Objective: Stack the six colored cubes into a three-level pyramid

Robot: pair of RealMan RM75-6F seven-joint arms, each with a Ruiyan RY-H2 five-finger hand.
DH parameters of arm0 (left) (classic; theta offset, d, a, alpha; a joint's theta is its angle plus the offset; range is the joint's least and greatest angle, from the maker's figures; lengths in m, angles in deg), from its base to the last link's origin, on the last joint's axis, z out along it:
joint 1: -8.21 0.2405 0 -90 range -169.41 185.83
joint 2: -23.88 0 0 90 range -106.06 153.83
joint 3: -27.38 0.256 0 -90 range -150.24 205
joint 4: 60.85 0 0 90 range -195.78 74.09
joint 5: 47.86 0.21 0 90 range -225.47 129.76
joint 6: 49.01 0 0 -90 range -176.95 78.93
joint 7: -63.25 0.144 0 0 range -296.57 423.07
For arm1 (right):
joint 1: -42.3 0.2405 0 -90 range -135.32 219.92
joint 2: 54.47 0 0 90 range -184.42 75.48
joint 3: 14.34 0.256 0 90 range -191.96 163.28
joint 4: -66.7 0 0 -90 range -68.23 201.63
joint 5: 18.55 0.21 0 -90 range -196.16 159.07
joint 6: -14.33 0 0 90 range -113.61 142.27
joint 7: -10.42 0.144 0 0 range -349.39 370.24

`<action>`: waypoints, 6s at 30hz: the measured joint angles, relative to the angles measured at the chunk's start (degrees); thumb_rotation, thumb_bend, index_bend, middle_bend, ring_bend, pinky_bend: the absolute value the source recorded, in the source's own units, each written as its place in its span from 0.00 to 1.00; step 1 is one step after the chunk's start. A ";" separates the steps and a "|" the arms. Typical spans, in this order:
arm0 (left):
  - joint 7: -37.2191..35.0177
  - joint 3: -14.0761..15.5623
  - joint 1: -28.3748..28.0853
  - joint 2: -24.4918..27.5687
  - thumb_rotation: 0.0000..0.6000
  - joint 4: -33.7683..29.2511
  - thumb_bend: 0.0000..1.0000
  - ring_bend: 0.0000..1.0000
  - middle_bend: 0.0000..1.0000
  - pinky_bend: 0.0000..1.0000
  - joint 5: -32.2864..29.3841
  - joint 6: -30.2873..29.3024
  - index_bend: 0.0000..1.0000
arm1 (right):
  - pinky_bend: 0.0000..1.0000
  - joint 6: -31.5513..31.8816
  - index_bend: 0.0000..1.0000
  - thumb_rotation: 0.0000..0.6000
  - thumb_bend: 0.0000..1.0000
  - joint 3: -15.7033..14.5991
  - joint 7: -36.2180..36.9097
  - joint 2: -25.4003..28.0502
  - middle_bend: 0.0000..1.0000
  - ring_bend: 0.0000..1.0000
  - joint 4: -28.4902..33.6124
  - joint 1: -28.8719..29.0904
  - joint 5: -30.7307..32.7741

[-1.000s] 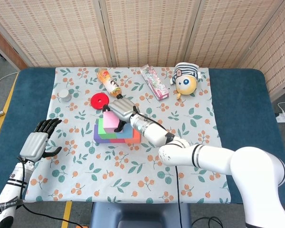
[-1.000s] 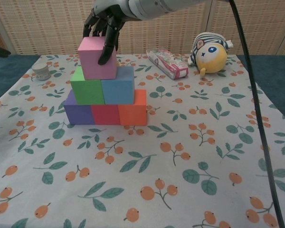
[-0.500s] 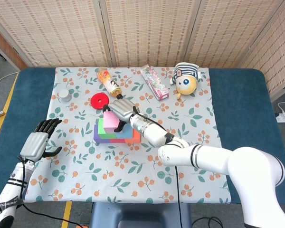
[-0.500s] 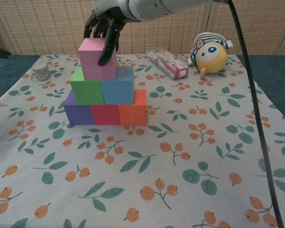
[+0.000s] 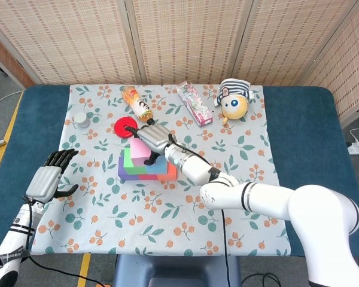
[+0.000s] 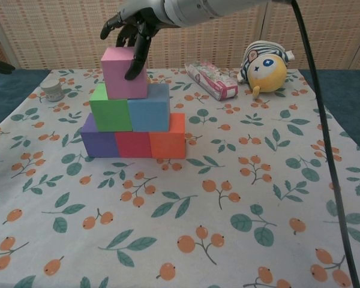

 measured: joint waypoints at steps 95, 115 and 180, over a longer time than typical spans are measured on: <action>3.44 2.53 -13.80 -10.55 1.00 9.44 0.28 0.00 0.00 0.02 3.83 14.35 0.08 | 0.17 1.45 0.00 1.00 0.05 6.25 9.02 -13.21 0.06 0.00 -15.81 -16.32 -8.50; 2.44 3.45 -13.98 -10.59 1.00 9.99 0.28 0.00 0.00 0.02 4.40 13.62 0.08 | 0.17 1.88 0.00 1.00 0.05 6.02 6.87 -11.79 0.06 0.00 -13.21 -17.70 -8.44; 3.76 5.31 -10.27 -13.32 1.00 12.76 0.28 0.00 0.00 0.02 -0.57 15.30 0.08 | 0.12 6.63 0.00 1.00 0.05 2.58 1.51 -15.84 0.04 0.00 -14.69 -22.69 -11.68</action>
